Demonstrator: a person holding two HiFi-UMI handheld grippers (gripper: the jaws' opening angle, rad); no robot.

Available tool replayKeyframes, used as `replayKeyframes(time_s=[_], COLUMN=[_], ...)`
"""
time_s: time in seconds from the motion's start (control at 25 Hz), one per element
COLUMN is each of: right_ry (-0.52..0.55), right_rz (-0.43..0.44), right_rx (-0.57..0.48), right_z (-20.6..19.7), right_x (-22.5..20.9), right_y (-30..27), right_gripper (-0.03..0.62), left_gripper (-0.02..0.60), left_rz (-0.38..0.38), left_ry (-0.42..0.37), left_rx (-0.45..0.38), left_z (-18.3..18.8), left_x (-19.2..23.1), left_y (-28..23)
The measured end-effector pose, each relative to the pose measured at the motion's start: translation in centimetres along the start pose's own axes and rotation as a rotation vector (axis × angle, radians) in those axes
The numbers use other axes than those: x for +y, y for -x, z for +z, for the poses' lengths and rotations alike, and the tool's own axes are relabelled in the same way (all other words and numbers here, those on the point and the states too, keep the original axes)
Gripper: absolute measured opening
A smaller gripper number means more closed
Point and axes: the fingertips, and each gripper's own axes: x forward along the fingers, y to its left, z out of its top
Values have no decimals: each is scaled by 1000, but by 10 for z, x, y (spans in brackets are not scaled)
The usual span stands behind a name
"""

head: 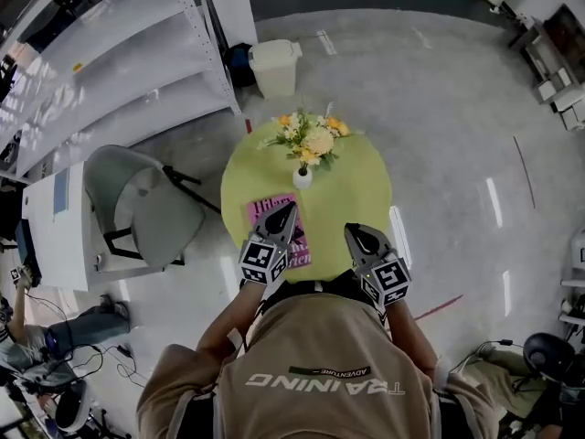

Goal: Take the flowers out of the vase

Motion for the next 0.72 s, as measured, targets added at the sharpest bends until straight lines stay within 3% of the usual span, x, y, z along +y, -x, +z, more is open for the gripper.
replayKeyframes(time_s=[0.16, 0.28, 0.48, 0.6, 0.72], right_ry=[-18, -32, 33, 37, 29], right_rz=[0, 13, 85, 112, 123], right_rx=[7, 23, 41, 28, 32], right_z=[-1, -3, 10, 18, 19], right_x=[-21, -39, -56, -62, -68], right_y=[-7, -16, -42, -55, -62], right_gripper=[-2, -2, -2, -2, -2], left_gripper=[2, 3, 34, 153, 153], left_rz=[33, 86, 147, 135, 141], left_ry=[5, 57, 117, 113, 103], left_rx=[26, 64, 120, 172, 226], left_z=[-2, -12, -24, -33, -42], left_x=[17, 36, 66, 69, 75], left_y=[-27, -51, -87, -106, -122])
